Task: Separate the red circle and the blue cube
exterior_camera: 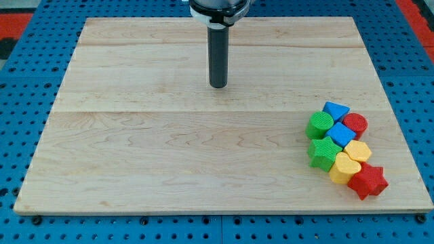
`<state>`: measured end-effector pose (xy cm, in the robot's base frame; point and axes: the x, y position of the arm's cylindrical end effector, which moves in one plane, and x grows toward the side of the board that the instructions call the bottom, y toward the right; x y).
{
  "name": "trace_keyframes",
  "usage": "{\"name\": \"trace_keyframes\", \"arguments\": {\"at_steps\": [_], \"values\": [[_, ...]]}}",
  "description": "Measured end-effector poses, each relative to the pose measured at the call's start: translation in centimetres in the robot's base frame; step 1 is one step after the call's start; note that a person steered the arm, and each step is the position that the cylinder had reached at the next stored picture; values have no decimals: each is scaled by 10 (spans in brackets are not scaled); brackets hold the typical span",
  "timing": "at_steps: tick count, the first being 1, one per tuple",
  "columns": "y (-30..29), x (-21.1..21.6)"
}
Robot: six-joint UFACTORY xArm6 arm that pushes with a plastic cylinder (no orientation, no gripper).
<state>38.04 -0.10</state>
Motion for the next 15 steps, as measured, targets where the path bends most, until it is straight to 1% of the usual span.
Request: {"name": "trace_keyframes", "arguments": {"at_steps": [1,4,6,7,8,9,12,15], "values": [[5,0],[152,-6],[241,1],[241,1],[241,34],[241,85],[242,92],[273,92]]}}
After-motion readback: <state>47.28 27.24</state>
